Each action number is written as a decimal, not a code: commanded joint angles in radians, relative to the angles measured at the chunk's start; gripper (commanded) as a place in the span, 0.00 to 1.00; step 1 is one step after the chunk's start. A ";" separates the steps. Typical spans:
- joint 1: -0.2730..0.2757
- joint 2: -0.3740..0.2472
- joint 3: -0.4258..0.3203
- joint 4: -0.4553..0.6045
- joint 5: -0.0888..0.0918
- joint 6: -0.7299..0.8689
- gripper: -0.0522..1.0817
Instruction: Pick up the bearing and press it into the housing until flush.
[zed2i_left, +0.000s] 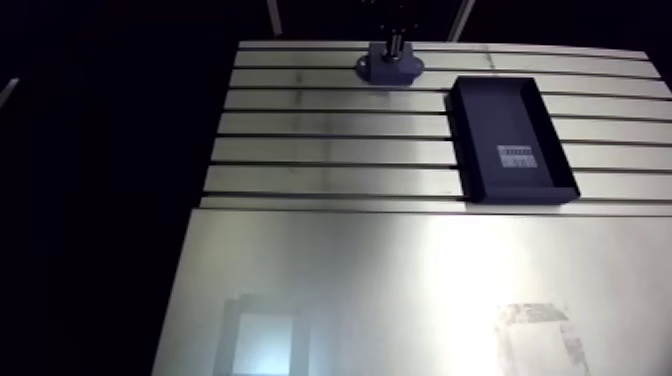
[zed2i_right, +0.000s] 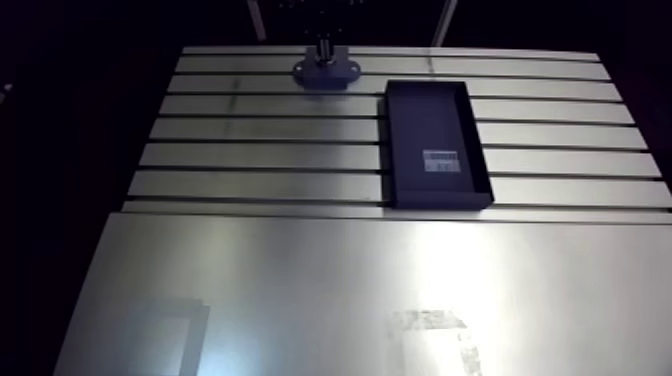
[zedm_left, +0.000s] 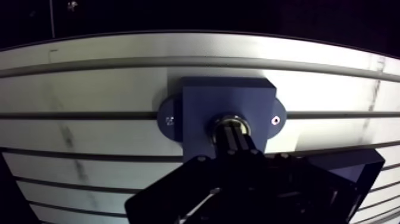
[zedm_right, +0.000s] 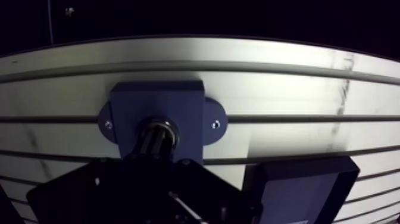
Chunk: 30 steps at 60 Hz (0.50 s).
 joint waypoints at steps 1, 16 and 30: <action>0.000 0.000 0.003 -0.001 0.000 -0.003 1.00; 0.000 0.000 0.006 -0.015 0.000 -0.006 1.00; 0.000 0.000 0.006 -0.015 0.000 -0.006 1.00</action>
